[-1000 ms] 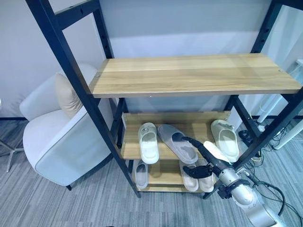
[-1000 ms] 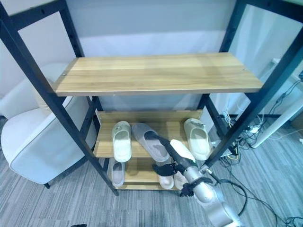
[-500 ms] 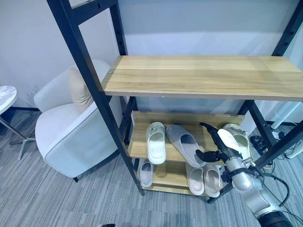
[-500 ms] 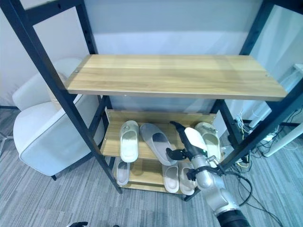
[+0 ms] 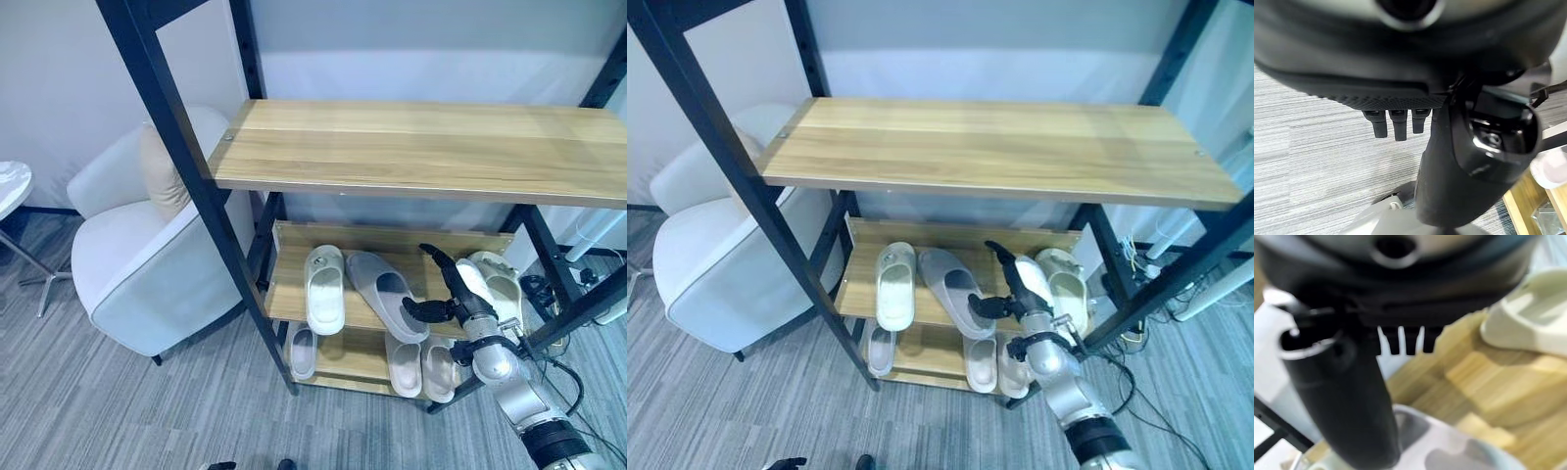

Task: Arrange the slippers neatly on the shoe rack.

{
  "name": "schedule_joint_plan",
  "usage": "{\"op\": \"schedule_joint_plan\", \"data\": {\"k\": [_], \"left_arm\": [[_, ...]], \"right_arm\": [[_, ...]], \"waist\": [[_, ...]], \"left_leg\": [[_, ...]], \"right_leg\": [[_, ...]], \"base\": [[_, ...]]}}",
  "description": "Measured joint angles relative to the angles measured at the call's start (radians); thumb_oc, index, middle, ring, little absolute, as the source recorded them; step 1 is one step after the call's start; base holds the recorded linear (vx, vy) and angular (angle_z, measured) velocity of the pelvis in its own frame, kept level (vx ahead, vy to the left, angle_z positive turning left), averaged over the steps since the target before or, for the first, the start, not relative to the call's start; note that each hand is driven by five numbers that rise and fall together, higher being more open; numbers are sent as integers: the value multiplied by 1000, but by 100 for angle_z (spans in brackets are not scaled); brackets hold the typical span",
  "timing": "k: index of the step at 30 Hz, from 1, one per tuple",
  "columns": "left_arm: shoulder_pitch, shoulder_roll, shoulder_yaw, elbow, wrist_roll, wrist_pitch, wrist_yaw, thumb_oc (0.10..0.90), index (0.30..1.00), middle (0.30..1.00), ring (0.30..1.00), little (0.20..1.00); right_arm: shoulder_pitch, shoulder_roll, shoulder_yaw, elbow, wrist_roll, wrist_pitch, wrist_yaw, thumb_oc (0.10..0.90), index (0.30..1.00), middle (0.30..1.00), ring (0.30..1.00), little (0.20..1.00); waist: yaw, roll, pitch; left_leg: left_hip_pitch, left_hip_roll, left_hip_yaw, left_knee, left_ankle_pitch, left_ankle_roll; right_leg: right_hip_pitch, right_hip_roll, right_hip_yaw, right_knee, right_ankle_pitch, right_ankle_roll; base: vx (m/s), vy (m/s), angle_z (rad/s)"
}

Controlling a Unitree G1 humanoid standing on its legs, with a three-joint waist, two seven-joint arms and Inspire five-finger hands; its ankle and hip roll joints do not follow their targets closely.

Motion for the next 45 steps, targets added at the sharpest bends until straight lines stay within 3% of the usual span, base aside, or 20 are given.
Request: {"op": "schedule_joint_plan", "data": {"k": [9, 24, 25, 26, 27, 28, 45], "left_arm": [[1, 2, -2, -5, -1, -1, 2, 800, 900, 900, 900, 900], [-16, 6, -30, 0, -1, -10, 18, 800, 900, 900, 900, 900], [-15, 6, -30, 1, -1, -10, 18, 800, 900, 900, 900, 900], [-15, 7, -30, 1, -1, -10, 18, 800, 900, 900, 900, 900], [-15, 7, -30, 1, -1, -10, 18, 800, 900, 900, 900, 900], [-15, 7, -29, 1, -1, -10, 18, 800, 900, 900, 900, 900], [-3, 10, -19, -1, 0, -9, 19, 800, 900, 900, 900, 900]], "right_arm": [[-74, 0, 5, 20, 0, -1, -14, 800, 900, 900, 900, 900], [-115, -3, 9, 121, 24, -1, -28, 800, 900, 900, 900, 900], [-115, -3, 9, 121, 24, -1, -28, 725, 787, 787, 787, 787], [-115, -3, 9, 121, 24, -1, -28, 585, 578, 578, 578, 578], [-115, -3, 9, 121, 24, -1, -29, 565, 547, 547, 547, 547], [-115, -3, 9, 121, 23, -1, -29, 400, 300, 300, 300, 300], [-40, -1, -34, 75, -24, -1, -45, 400, 300, 300, 300, 300]], "waist": [[6, -2, 25], [55, -9, 69], [58, -11, 70], [60, -12, 71], [60, -13, 71], [60, -13, 72], [52, -22, 74]], "left_leg": [[-35, -2, -16, 0, 5, -6], [-44, -14, -44, 0, 8, -8], [-44, -14, -46, 0, 8, -9], [-45, -14, -47, 0, 9, -10], [-46, -15, -52, 0, 9, -11], [-47, -15, -56, 0, 10, -11], [-13, -17, -65, 0, 10, -10]], "right_leg": [[-28, 0, -11, 0, 0, -1], [-21, -3, -42, 0, -5, 6], [-21, -3, -44, 0, -5, 7], [-20, -3, -46, 0, -6, 7], [-20, -3, -51, 0, -7, 9], [-19, -3, -55, 0, -7, 9], [18, -8, -59, 0, -11, 14]], "base": [[8, 3, 4], [27, 1, 6], [18, -5, 4], [23, -4, 8], [15, -3, 10], [24, -4, 10], [10, -2, 2]]}}
